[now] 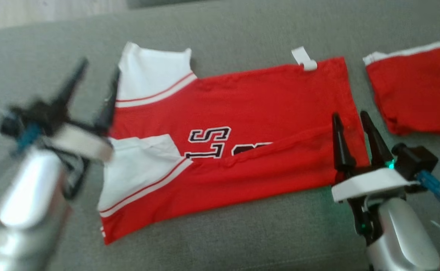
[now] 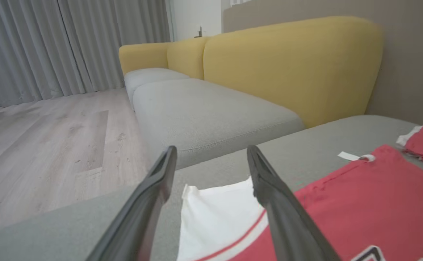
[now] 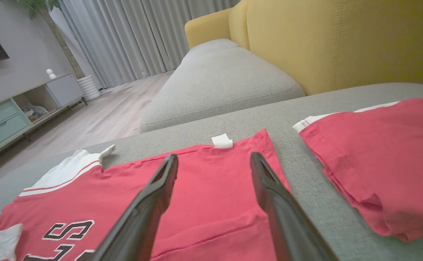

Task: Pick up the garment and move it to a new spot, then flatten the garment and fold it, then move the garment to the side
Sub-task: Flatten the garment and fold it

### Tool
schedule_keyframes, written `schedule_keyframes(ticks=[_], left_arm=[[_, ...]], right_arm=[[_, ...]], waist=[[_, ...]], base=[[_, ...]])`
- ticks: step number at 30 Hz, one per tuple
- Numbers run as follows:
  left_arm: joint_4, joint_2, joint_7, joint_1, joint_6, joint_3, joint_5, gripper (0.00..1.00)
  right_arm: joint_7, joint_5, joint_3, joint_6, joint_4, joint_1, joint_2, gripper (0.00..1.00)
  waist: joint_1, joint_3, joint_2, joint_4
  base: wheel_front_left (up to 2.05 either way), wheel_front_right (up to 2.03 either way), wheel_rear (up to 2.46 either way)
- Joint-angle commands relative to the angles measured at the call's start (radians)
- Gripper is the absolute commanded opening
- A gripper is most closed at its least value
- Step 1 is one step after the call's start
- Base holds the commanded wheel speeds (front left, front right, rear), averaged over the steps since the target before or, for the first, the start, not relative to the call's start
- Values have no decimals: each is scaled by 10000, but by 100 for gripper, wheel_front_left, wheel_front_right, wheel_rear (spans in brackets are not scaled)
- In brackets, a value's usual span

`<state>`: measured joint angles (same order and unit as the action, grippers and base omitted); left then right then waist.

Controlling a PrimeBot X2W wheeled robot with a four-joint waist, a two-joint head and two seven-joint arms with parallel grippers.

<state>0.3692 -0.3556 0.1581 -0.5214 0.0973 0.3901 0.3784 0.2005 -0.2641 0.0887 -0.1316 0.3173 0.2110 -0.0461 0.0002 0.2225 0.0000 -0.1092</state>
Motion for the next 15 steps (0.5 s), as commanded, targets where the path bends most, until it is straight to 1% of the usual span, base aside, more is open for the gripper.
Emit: schedule_keyframes(ticks=[1,4,6,8,11,15], left_arm=[[15,-631,-364,-1041,104,-279,-35,100],[733,-1092,-1398,-2158,274,35,247,100],[1247,-1423,-2152,-2833,317,296,689,100],[1439,-1871,-2757,-3383,326,916,1258,100],[1794,-2492,-3263,-3968,329,1635,2003,100],[2204,-2887,-3576,-4483,331,2305,2980,100]], right_arm=[[169,-75,282,9,-420,563,-41,100],[284,-188,383,9,-511,824,-41,100],[319,-115,523,9,-548,995,-41,100],[356,-233,746,9,-683,1190,-41,100],[400,-326,974,9,-898,1428,-41,100],[459,-433,1038,9,-1077,1576,-41,100]], waist=[[-2,662,0,-409],[-2,1214,0,-650],[-2,1566,0,-828],[-2,1879,0,-1015],[-2,2208,0,-1233],[-2,2500,0,-1412]], base=[[0,0,0],[0,0,0],[0,0,0],[0,0,0],[0,0,0],[0,0,0]])
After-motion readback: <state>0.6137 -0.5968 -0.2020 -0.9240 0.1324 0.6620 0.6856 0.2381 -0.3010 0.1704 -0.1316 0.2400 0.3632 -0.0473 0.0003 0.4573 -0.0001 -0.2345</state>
